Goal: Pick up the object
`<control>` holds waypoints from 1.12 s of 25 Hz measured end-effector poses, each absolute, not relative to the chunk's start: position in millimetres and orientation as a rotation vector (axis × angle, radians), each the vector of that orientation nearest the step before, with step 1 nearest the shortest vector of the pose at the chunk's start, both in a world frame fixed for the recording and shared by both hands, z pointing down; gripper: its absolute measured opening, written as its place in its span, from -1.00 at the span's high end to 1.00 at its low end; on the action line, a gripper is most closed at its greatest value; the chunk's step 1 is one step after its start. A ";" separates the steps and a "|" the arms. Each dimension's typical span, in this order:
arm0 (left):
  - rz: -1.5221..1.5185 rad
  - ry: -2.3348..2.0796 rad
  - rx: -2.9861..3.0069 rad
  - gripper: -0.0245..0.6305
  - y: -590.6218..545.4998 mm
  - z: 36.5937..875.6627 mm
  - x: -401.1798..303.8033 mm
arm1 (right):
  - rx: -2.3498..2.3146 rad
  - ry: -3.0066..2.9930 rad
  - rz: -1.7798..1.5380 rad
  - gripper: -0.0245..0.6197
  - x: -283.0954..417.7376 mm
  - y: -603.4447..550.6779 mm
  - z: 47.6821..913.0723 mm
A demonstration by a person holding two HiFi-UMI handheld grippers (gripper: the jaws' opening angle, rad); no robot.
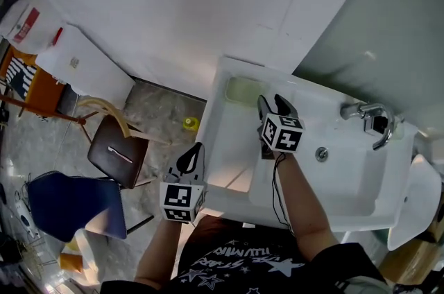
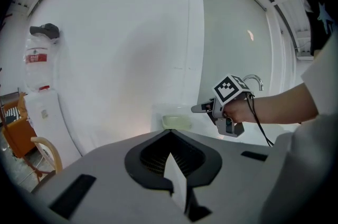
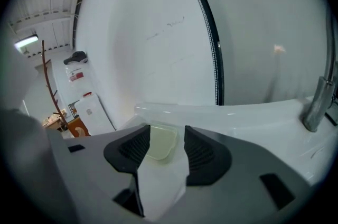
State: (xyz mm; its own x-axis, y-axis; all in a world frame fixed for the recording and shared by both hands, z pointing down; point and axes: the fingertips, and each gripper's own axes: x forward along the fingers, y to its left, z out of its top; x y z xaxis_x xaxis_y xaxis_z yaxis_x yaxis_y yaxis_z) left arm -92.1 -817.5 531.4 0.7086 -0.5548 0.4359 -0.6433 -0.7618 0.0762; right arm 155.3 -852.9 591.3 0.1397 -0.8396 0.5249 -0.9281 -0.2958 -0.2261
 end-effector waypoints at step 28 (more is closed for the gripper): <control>0.623 -0.888 2.625 0.88 -836.5 573.6 -83.9 | 2.118 -1.501 0.933 0.76 176.5 -905.4 664.9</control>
State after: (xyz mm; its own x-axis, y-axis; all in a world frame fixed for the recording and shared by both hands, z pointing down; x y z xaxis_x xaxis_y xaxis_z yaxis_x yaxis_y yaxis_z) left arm -83.9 -836.5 573.6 0.7149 -0.4994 0.4894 -0.6299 -0.7638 0.1407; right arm 176.5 -905.4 664.9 0.2084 -0.6790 0.7040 -0.9318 -0.3565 -0.0680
